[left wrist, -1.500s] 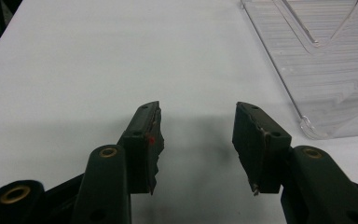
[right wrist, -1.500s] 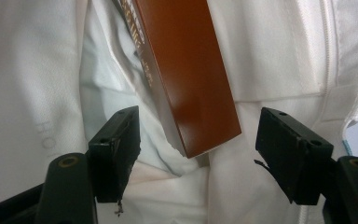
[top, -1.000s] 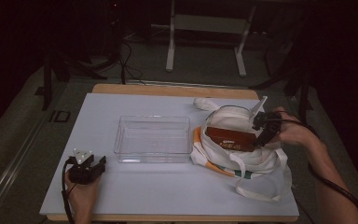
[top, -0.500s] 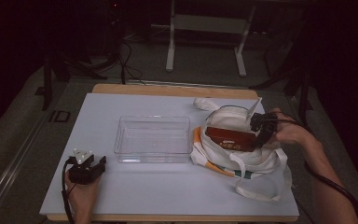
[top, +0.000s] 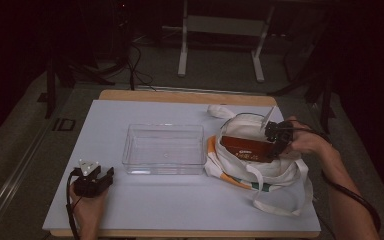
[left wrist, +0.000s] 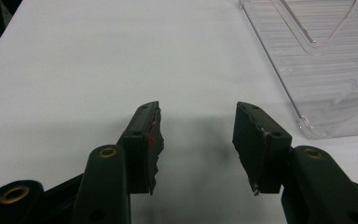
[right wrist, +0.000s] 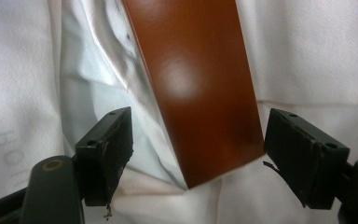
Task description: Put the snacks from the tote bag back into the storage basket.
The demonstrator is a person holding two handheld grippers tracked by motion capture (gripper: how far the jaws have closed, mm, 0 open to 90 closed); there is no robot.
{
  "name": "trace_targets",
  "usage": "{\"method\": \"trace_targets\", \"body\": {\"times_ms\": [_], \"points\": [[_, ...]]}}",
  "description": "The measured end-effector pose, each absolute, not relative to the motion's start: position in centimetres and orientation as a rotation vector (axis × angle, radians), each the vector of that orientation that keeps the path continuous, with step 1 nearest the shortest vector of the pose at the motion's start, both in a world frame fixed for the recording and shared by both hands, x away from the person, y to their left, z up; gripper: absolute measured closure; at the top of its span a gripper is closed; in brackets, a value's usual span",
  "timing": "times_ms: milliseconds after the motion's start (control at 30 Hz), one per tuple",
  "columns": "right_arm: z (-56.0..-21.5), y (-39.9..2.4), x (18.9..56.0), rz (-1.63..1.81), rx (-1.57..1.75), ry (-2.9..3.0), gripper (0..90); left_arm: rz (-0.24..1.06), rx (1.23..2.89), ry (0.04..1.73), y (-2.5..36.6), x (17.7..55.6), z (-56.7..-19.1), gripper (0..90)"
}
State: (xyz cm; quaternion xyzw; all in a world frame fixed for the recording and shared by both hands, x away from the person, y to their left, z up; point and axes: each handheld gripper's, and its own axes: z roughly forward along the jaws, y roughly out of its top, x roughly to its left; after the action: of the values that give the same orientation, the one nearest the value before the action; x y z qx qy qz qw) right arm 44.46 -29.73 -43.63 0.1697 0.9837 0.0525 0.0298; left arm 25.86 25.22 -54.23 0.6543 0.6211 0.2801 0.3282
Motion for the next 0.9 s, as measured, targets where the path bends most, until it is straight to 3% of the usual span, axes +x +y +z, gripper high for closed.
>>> {"method": "trace_targets", "body": {"times_ms": [600, 767, 900], "points": [[-45.5, -28.9, 45.6, 0.037, 0.484, 3.068, 19.7, 0.733, 1.710, 1.621, 25.2, 25.8, -54.2, 52.1], [-46.9, -28.4, 45.8, -0.033, 0.471, 3.106, 22.2, 0.734, 1.711, 1.619, 25.2, 25.8, -54.2, 51.7], [-46.8, -28.2, 45.7, -0.064, 0.463, 3.141, 31.4, 0.736, 1.709, 1.616, 25.2, 25.8, -54.2, 51.6]]}}
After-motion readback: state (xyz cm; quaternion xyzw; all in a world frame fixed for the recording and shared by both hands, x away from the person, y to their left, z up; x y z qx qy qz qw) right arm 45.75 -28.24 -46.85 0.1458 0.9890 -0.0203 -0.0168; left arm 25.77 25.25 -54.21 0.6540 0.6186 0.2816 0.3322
